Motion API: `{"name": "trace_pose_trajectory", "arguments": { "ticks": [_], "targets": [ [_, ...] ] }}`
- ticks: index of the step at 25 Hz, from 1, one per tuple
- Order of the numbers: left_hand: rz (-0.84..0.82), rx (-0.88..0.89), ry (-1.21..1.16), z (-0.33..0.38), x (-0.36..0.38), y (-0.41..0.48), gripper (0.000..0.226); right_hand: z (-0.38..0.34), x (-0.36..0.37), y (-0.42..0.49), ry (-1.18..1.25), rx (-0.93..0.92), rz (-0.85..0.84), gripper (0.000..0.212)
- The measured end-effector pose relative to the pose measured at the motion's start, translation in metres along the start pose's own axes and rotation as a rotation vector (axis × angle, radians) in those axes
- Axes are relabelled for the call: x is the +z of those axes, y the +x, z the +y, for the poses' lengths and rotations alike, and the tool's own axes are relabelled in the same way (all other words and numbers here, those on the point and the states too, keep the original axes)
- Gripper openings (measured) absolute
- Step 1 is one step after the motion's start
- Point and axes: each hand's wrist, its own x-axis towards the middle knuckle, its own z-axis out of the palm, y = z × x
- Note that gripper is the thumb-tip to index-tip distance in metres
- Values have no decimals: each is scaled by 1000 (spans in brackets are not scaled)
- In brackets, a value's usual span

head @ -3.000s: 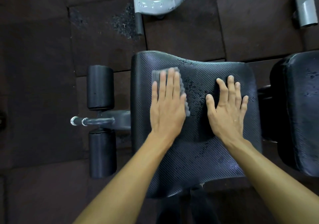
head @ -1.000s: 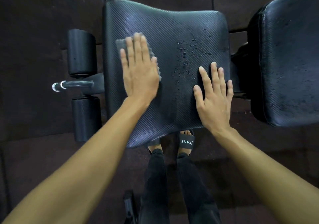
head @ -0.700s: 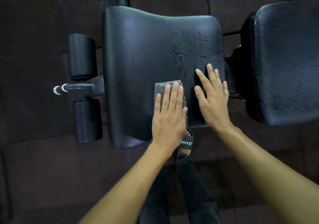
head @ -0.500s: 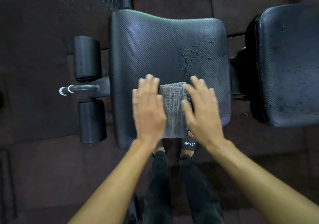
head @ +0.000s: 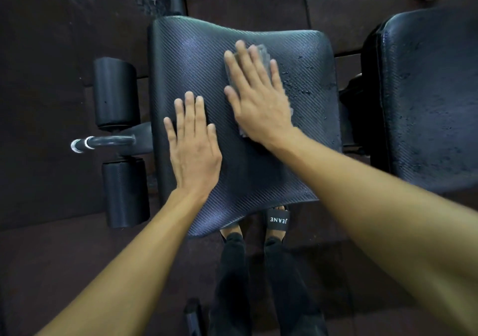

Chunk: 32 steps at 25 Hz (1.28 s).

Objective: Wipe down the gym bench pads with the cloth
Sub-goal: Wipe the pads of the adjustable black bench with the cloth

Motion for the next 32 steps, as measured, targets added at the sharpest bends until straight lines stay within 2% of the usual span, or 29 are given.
{"name": "trace_pose_trajectory", "arguments": {
  "ticks": [4,7,9,11,13,16,18,21,24,27,29,32],
  "targets": [
    [-5,45,49,7,6,10,54,52,-17,7,29,228,-25,57],
    [0,46,60,5,6,8,54,72,-23,-43,62,390,56,55],
    [6,40,62,7,6,8,54,61,-23,-95,59,430,65,55],
    [14,38,64,9,6,8,54,30,-18,-141,3,373,-5,55],
    [26,43,56,7,6,7,53,0,-9,-148,-44,206,-26,54],
    [23,54,37,5,6,8,52,-9,-2,-77,-3,-6,0,51],
    [14,52,46,5,5,9,53,8,-6,-17,26,13,3,52],
    [8,44,50,6,6,9,53,50,-16,10,37,187,16,53],
    [18,42,52,6,7,7,53,76,-21,-51,44,294,80,52],
    [43,45,32,6,8,8,53,54,-16,-144,41,343,39,52],
    [52,58,-66,5,6,10,52,11,-5,-188,12,253,11,51],
    [65,25,-430,-3,-2,12,48,-48,13,-187,1,-19,31,47]
  ]
}}
